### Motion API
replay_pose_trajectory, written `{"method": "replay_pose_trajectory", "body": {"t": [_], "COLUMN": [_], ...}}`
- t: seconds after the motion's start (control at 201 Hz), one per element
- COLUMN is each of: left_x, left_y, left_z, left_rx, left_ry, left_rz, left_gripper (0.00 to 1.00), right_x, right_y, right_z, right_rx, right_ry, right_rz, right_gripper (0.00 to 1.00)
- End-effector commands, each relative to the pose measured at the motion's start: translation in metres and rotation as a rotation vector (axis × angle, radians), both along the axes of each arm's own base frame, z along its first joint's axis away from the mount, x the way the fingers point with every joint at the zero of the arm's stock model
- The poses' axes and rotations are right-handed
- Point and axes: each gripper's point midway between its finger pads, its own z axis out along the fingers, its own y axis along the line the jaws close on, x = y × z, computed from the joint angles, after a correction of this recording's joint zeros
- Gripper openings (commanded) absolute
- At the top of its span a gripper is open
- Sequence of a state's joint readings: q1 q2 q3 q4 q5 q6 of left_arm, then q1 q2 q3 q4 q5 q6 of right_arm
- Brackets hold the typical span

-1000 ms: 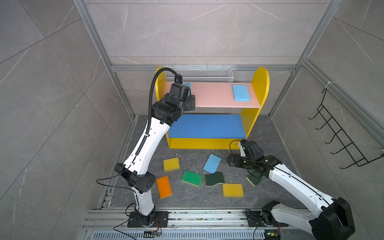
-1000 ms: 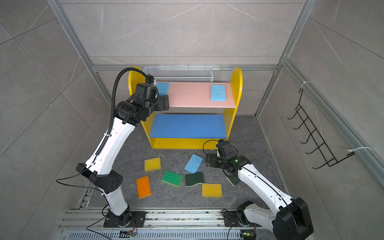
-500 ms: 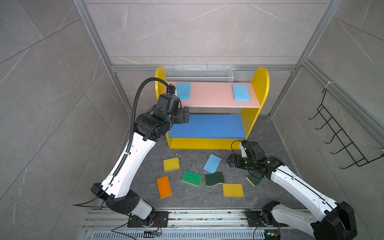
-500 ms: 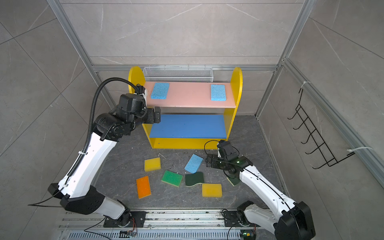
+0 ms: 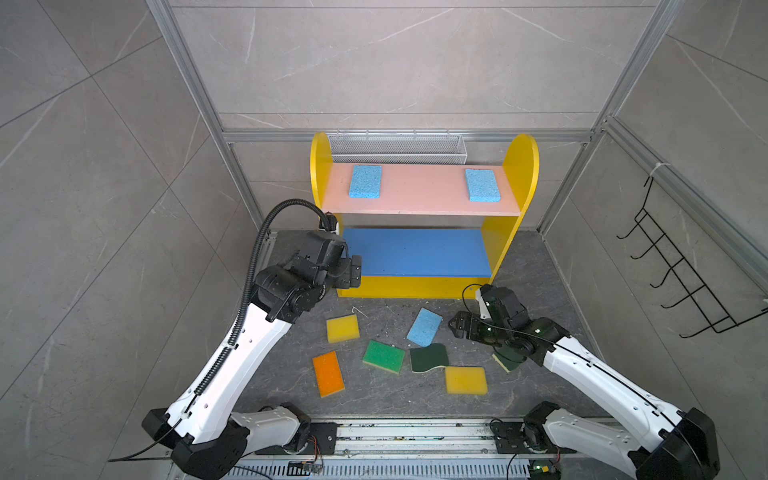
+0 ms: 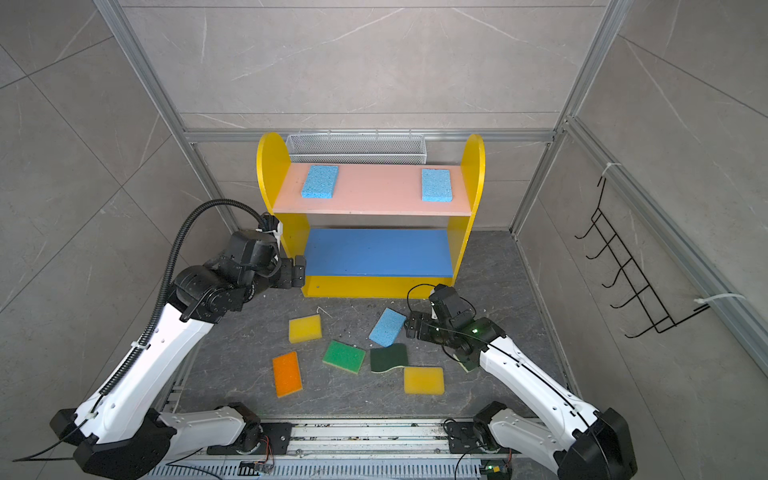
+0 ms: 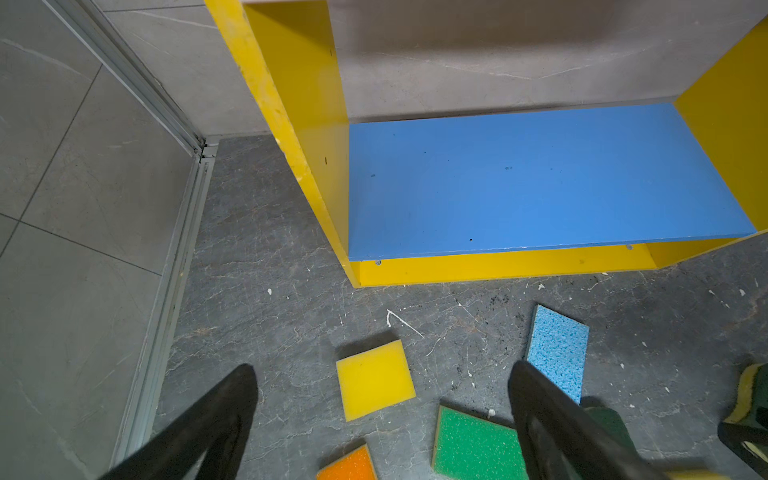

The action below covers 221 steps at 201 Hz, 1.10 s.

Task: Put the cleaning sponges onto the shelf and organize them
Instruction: 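Withdraw the left gripper from the shelf while the right gripper moves over the sponge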

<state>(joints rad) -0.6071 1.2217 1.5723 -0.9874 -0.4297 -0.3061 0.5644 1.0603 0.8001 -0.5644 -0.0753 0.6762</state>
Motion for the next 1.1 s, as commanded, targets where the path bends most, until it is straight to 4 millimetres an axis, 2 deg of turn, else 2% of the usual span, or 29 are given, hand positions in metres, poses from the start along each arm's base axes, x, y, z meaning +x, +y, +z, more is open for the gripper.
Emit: {"method": "replay_pose_trajectory", "body": {"t": [0.0, 0.194, 0.393, 0.642, 0.891, 1.095], "left_x": [-0.011, -0.021, -0.027, -0.033, -0.035, -0.034], "left_y": [0.002, 0.007, 0.008, 0.007, 0.012, 0.005], "left_z": [-0.008, -0.042, -0.066, -0.100, -0.118, -0.139], "left_rx": [-0.052, -0.055, -0.088, -0.082, -0.050, -0.085], "left_ry": [0.012, 0.077, 0.099, 0.150, 0.166, 0.185], "left_rz": [0.006, 0.041, 0.051, 0.041, 0.060, 0.055], "left_gripper": [0.96, 0.96, 0.95, 0.95, 0.95, 0.95], "right_x": [-0.011, -0.017, -0.017, -0.002, 0.012, 0.022], "right_y": [-0.002, 0.008, 0.017, 0.035, 0.056, 0.079], "right_z": [-0.014, -0.026, -0.033, -0.040, -0.064, -0.074], "right_rx": [-0.029, -0.051, -0.087, -0.127, -0.143, -0.182], "right_ry": [0.038, 0.067, 0.085, 0.077, 0.121, 0.127], "right_rz": [-0.032, -0.030, -0.039, -0.055, -0.096, -0.090], "right_gripper": [0.97, 0.96, 0.96, 0.96, 0.95, 0.95]}}
